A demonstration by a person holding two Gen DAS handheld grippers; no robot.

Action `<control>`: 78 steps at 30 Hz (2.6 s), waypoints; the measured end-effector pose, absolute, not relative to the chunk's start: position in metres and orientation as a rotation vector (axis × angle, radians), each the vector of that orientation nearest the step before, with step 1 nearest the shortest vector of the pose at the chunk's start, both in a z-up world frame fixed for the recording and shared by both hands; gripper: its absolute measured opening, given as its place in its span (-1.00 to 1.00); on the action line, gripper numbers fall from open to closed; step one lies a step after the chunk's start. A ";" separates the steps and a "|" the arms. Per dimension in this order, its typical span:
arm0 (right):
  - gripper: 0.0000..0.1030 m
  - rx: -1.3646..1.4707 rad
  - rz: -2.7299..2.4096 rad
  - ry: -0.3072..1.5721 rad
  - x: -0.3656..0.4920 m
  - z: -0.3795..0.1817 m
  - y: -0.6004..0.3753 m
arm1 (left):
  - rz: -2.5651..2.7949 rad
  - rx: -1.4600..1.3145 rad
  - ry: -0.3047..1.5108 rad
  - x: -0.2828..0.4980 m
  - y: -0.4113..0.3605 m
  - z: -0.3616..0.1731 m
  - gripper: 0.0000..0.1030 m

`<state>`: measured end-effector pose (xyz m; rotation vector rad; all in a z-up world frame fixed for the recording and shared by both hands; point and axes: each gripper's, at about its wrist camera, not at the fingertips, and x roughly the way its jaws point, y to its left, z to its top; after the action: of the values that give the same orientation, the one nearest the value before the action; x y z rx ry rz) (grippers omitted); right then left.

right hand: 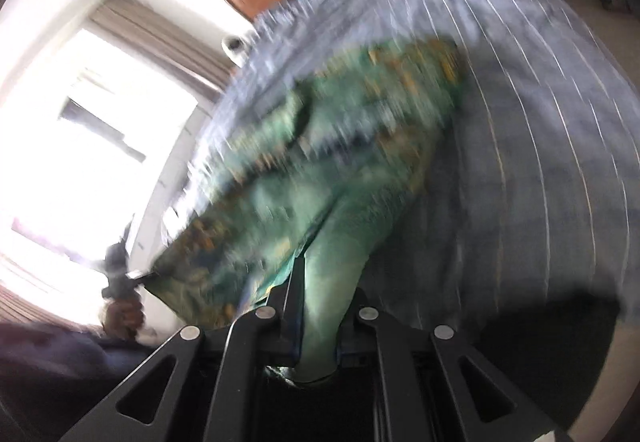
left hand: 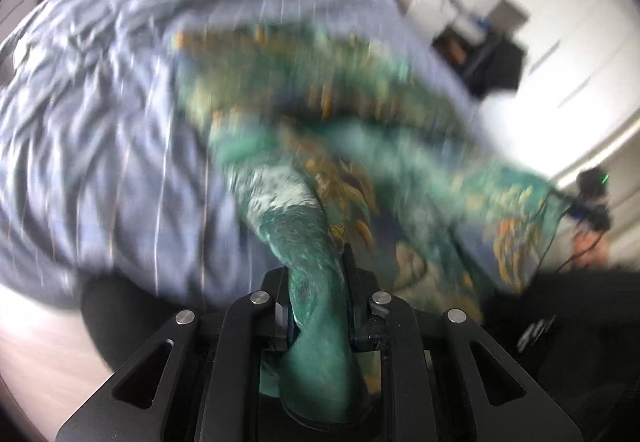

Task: Fold large clothes

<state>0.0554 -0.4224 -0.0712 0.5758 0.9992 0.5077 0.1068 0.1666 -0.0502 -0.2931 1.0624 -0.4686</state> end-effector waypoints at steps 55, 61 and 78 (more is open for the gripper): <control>-0.74 -0.006 0.032 0.631 0.370 -0.055 -0.348 | -0.042 -0.113 0.740 0.380 0.132 -0.083 -0.81; -0.74 -0.080 -0.020 0.799 0.403 -0.149 -0.341 | 0.026 -0.070 0.810 0.390 0.129 -0.166 -0.78; -0.54 0.287 0.072 0.878 0.415 -0.212 -0.394 | -0.045 -0.209 0.836 0.394 0.148 -0.169 0.11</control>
<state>0.4154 -0.3936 -0.2124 0.2867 0.8781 0.0716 0.3937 0.1477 -0.1689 -0.2093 0.8359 -0.0448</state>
